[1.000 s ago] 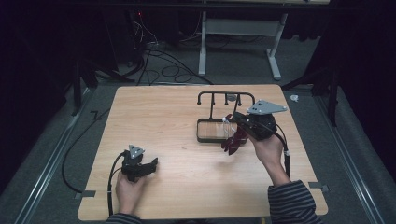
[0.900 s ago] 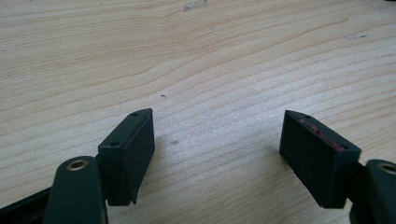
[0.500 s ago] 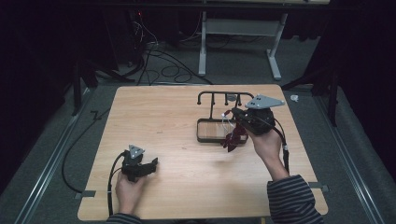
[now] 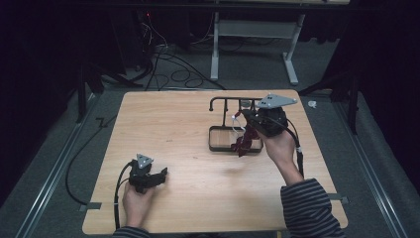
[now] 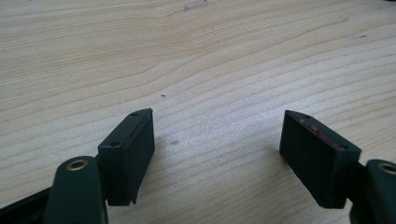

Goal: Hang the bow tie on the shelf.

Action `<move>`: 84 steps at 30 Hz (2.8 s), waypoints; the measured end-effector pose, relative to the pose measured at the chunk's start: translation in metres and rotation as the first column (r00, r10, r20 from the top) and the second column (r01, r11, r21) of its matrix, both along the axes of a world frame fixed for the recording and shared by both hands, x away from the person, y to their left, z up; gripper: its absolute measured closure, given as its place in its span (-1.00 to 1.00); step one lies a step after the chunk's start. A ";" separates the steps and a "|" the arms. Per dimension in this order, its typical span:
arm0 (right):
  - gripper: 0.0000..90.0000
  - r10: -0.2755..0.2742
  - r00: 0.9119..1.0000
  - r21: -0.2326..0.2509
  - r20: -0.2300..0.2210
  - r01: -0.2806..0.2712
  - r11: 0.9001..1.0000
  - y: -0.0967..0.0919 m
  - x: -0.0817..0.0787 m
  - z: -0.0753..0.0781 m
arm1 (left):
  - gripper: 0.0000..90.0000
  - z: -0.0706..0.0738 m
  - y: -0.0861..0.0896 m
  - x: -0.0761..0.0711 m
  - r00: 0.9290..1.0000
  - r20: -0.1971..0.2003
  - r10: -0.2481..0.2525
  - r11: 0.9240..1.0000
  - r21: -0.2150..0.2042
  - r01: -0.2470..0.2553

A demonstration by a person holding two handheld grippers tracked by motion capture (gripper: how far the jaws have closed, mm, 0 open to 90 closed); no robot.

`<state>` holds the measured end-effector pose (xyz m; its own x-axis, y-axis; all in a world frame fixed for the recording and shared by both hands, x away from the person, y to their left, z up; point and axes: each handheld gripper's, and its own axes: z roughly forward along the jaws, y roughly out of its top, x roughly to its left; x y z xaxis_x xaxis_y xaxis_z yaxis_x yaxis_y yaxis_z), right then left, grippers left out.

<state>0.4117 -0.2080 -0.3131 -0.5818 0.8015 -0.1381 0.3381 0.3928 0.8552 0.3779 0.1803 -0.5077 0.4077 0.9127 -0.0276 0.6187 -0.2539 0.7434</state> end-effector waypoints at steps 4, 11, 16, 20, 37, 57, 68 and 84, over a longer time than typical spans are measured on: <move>1.00 -0.004 1.000 -0.005 -0.006 0.004 1.000 0.002 0.005 0.001 | -0.40 0.000 0.000 0.000 1.000 0.000 0.000 1.000 0.000 0.000; 1.00 -0.016 1.000 -0.004 -0.017 0.015 1.000 0.004 0.015 0.001 | -0.40 0.000 0.000 0.000 1.000 0.000 0.000 1.000 0.000 0.000; 1.00 -0.019 1.000 -0.008 -0.017 0.019 1.000 0.006 0.020 0.002 | -0.40 0.000 0.000 0.000 1.000 0.000 0.000 1.000 0.000 0.000; 1.00 -0.027 0.999 -0.010 -0.019 0.027 1.000 0.007 0.027 0.003 | -0.40 0.000 0.000 0.000 1.000 0.000 0.000 1.000 -0.001 0.000; 1.00 -0.072 0.996 -0.015 -0.047 0.071 0.997 0.005 0.047 -0.003 | -0.40 0.000 0.000 0.000 1.000 -0.001 -0.003 1.000 -0.001 0.003; 1.00 -0.113 0.990 -0.031 -0.079 0.111 0.993 0.005 0.062 -0.013 | -0.40 0.000 0.000 0.000 1.000 -0.001 -0.003 1.000 -0.003 0.003; 0.94 -0.118 0.989 -0.026 -0.089 0.116 0.993 0.002 0.065 -0.015 | -0.40 0.000 0.000 0.000 1.000 -0.001 -0.004 1.000 -0.003 0.004; 0.82 -0.102 0.992 -0.025 -0.076 0.101 0.995 0.001 0.054 -0.010 | -0.40 0.000 0.000 0.000 1.000 -0.001 -0.006 1.000 -0.006 0.006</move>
<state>0.4654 -0.2073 -0.3230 -0.5071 0.8544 -0.1138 0.4414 0.3708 0.8171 0.3778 0.1807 -0.5077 0.4131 0.9100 -0.0336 0.6176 -0.2529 0.7447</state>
